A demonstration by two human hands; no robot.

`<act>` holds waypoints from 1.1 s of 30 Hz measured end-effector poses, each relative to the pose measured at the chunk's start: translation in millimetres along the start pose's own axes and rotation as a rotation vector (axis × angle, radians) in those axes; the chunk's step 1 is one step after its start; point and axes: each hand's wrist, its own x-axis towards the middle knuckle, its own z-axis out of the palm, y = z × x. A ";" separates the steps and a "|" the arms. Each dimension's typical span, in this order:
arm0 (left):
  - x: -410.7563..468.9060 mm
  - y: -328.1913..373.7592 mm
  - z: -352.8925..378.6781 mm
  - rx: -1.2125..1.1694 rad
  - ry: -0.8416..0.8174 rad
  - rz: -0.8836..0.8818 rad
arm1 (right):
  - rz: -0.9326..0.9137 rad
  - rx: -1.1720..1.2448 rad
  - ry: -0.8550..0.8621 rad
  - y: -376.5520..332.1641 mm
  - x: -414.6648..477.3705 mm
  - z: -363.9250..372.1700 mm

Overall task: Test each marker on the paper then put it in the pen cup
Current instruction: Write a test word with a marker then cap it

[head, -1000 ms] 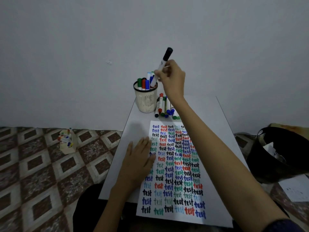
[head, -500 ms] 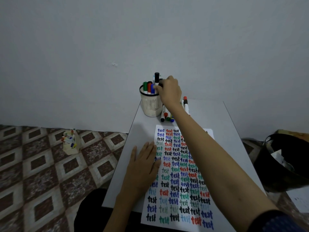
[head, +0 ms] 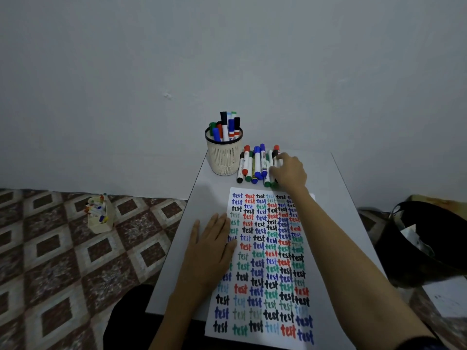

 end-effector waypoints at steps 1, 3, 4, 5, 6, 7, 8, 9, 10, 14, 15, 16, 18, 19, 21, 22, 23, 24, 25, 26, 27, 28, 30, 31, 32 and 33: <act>-0.1 -0.2 0.4 -0.001 0.002 0.000 | -0.008 0.014 0.028 1.0 -1.3 1.1; -0.5 -0.1 0.7 -0.010 0.008 0.000 | -0.002 0.056 0.097 0.8 -4.4 1.5; -0.8 -0.1 0.6 -0.017 0.014 0.001 | 0.006 0.078 0.124 0.7 -6.4 1.3; -0.8 -0.3 0.9 -0.023 0.020 0.002 | 0.013 0.101 0.147 0.4 -8.3 1.0; -0.7 -0.6 1.2 -0.024 0.024 0.004 | 0.018 0.125 0.167 0.6 -9.8 0.8; -0.8 -0.7 1.5 -0.029 0.032 0.005 | 0.024 0.155 0.191 0.8 -11.8 0.2; -0.7 -0.9 2.2 -0.037 0.042 0.007 | 0.035 0.201 0.217 1.5 -13.7 -0.7; -0.8 -0.9 2.2 -0.045 0.047 0.008 | 0.048 0.270 0.250 2.0 -16.0 -2.6; -0.9 -0.7 1.7 -0.045 0.043 0.006 | 0.062 0.362 0.280 2.3 -18.8 -5.8; -1.1 1.4 -3.6 -0.174 0.067 -0.023 | 0.037 0.748 0.234 5.0 -41.7 -29.2; -1.1 2.6 -6.0 -0.265 0.100 -0.040 | 0.007 0.801 0.156 4.7 -53.0 -37.5; -2.0 4.3 -9.2 -0.371 0.142 -0.060 | -0.034 0.826 0.056 5.2 -66.0 -45.4; -5.0 7.7 -15.6 -0.557 0.230 -0.094 | -0.127 0.825 -0.149 5.7 -96.5 -61.6; -7.0 10.2 -19.7 -0.613 0.264 -0.099 | -0.160 0.828 -0.241 6.1 -111.8 -68.3; -9.2 16.4 -28.0 -0.663 0.267 -0.072 | -0.194 0.852 -0.379 6.5 -138.8 -77.2; -9.6 21.7 -32.7 -0.669 0.232 -0.040 | -0.200 0.865 -0.415 6.3 -150.5 -79.4; -9.7 27.7 -36.2 -0.673 0.180 0.002 | -0.201 0.891 -0.425 5.3 -161.0 -79.6; -10.1 35.5 -39.4 -0.681 0.132 0.052 | -0.193 0.938 -0.417 3.3 -171.3 -78.2; -10.8 43.7 -40.9 -0.687 0.103 0.097 | -0.170 1.003 -0.409 1.3 -180.8 -75.7; -12.3 50.7 -40.5 -0.692 0.099 0.130 | -0.133 1.076 -0.411 -0.4 -188.8 -72.3; -14.5 57.0 -40.2 -0.702 0.112 0.149 | -0.097 1.135 -0.423 -1.3 -195.8 -69.1; -16.8 61.4 -38.9 -0.716 0.125 0.152 | -0.076 1.158 -0.443 -0.9 -201.8 -66.8; -22.2 66.6 -36.5 -0.735 0.107 0.140 | -0.103 1.092 -0.470 2.7 -209.4 -65.8; -25.3 67.7 -35.1 -0.739 0.079 0.135 | -0.124 1.050 -0.471 4.5 -211.4 -66.8; -28.0 68.6 -33.5 -0.741 0.052 0.133 | -0.135 1.032 -0.467 6.2 -212.9 -68.0; -30.3 69.6 -31.6 -0.738 0.035 0.134 | -0.131 1.041 -0.464 7.4 -214.5 -68.8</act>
